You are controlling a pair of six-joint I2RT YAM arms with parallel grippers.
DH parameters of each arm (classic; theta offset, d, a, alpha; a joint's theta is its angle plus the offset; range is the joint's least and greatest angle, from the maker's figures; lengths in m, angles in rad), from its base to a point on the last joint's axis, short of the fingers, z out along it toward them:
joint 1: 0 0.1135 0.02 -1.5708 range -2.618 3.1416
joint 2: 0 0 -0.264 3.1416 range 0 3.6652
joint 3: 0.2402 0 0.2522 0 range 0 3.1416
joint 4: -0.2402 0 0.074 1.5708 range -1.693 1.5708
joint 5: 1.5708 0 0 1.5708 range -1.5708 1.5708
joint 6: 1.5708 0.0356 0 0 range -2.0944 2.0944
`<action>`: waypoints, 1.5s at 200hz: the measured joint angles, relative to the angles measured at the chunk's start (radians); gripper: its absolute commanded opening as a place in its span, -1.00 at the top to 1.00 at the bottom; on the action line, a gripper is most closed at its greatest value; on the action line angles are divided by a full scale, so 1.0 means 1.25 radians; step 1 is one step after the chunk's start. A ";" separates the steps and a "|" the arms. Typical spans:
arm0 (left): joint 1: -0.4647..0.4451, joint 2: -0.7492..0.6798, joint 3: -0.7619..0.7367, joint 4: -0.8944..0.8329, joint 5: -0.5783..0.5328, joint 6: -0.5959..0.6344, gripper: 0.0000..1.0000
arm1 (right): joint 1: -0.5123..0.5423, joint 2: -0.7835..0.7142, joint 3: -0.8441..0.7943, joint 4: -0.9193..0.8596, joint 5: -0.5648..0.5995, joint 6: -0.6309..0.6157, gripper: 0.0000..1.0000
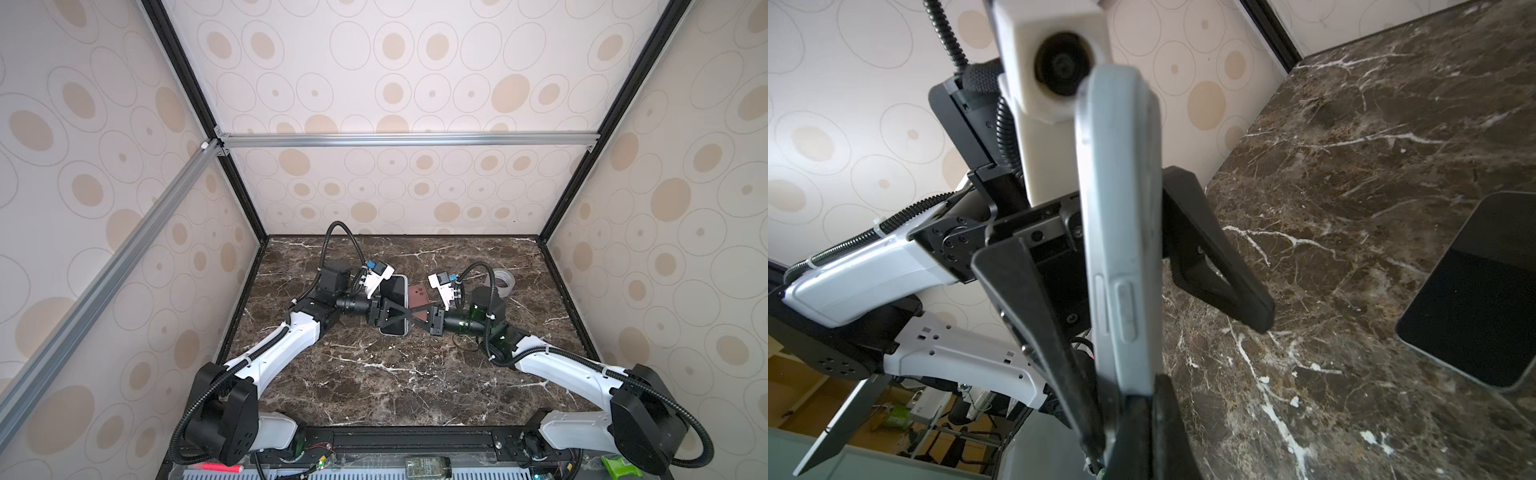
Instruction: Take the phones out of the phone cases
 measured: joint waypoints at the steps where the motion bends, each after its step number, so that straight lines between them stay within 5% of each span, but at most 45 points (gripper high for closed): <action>1: 0.000 -0.001 -0.001 0.001 -0.002 -0.001 -0.60 | 0.000 0.000 -0.001 0.002 0.000 0.000 1.00; 43: 0.010 -0.015 -0.035 0.028 -0.027 -0.016 -0.64 | 0.004 0.002 -0.028 0.045 0.015 0.015 1.00; 79: 0.010 -0.015 -0.083 0.072 -0.031 -0.057 -0.21 | 0.005 0.038 -0.056 0.092 0.018 0.042 1.00; 119: 0.010 -0.015 -0.101 0.100 -0.024 -0.077 -0.01 | 0.009 0.067 -0.059 0.120 0.026 0.059 1.00; 185: 0.011 -0.015 -0.102 0.112 -0.026 -0.079 -0.04 | 0.010 0.067 -0.061 0.127 0.035 0.062 1.00; 220: 0.012 -0.015 -0.110 0.127 -0.022 -0.089 -0.23 | 0.010 0.059 -0.070 0.132 0.038 0.055 1.00; 300: 0.013 -0.028 -0.119 0.183 0.005 -0.121 -0.23 | 0.010 0.016 -0.070 0.105 0.040 0.032 1.00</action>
